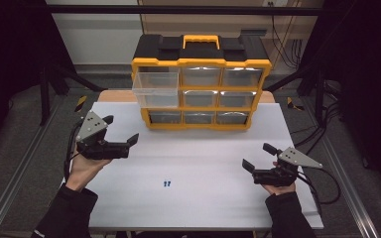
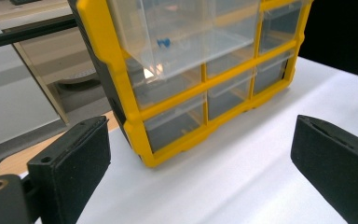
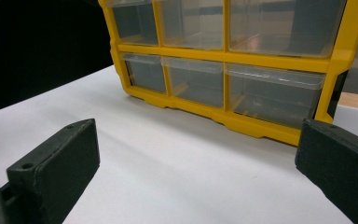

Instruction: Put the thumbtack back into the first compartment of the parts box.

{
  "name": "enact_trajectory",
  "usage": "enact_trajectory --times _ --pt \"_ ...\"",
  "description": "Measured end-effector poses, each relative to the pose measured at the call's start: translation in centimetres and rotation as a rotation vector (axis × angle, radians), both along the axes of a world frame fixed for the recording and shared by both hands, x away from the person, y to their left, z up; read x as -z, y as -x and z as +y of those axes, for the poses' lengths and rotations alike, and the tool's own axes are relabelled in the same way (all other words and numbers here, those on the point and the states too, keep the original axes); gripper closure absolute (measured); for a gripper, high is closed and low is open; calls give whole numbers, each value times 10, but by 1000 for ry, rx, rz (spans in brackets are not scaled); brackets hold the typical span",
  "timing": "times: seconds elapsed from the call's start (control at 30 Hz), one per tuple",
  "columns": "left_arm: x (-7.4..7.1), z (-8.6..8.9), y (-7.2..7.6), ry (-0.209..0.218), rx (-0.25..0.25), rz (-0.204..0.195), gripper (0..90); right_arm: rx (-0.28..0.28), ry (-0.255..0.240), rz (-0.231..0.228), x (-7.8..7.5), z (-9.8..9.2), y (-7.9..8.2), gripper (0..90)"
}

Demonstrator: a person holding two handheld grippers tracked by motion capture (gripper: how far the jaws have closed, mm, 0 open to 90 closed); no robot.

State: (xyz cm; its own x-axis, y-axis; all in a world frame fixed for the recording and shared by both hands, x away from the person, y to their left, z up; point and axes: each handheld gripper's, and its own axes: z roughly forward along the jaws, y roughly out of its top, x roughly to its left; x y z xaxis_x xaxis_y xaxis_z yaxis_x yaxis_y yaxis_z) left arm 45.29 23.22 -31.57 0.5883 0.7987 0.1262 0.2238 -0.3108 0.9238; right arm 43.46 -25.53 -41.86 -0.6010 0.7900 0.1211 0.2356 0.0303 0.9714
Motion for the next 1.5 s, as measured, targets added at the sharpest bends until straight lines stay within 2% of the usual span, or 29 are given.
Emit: enact_trajectory --times 0.6,0.8,1.23,1.5 --pt "48 -6 9 23 9 65 46 2 2 -2 1 1 -1 3" --pt "61 -13 7 1 14 100 47 1 -1 -1 1 2 -1 3" --pt "84 -24 13 -12 19 152 48 -4 -4 -7 1 1 0 3" --pt "103 -37 15 -46 32 193 49 -2 -3 0 1 2 0 3"
